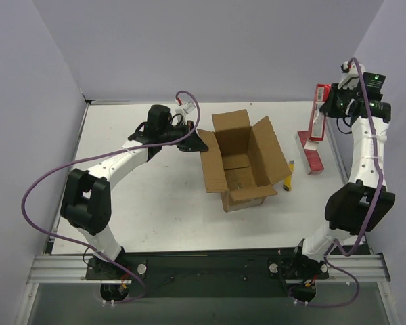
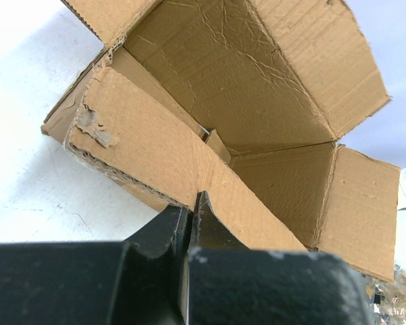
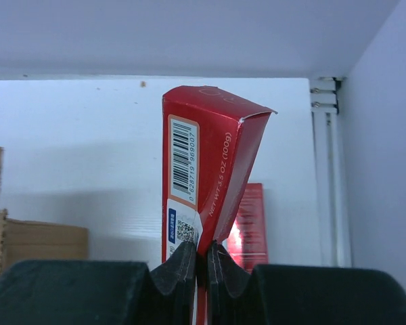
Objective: Unpack the express box
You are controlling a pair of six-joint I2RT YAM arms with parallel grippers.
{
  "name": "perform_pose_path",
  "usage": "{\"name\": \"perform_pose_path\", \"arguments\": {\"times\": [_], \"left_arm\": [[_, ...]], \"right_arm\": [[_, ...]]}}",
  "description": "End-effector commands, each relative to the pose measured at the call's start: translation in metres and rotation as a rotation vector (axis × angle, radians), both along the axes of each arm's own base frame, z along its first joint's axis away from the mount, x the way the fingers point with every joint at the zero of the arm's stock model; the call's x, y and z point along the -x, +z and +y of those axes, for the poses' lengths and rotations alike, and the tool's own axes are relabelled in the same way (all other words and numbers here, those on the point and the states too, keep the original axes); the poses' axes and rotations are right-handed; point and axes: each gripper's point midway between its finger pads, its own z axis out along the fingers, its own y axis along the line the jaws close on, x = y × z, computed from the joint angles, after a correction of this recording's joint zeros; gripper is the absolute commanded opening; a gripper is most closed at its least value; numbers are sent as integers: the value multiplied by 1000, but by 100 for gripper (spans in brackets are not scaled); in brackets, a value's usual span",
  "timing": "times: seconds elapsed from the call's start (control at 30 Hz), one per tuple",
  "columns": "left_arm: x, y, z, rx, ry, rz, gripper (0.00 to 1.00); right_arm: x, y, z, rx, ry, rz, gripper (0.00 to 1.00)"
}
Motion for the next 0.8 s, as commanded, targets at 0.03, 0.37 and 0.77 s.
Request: {"name": "perform_pose_path", "arguments": {"times": [0.03,0.37,0.77], "left_arm": [[-3,14,6,-26,8,-109,0],[4,6,9,-62,0,-108,0],[9,2,8,-82,-13,-106,0]], "right_arm": [[-4,-37,-43,77,26,81,0],[-1,-96,-55,150,111,258,0],[7,-170,-29,298,23,509,0]]}}
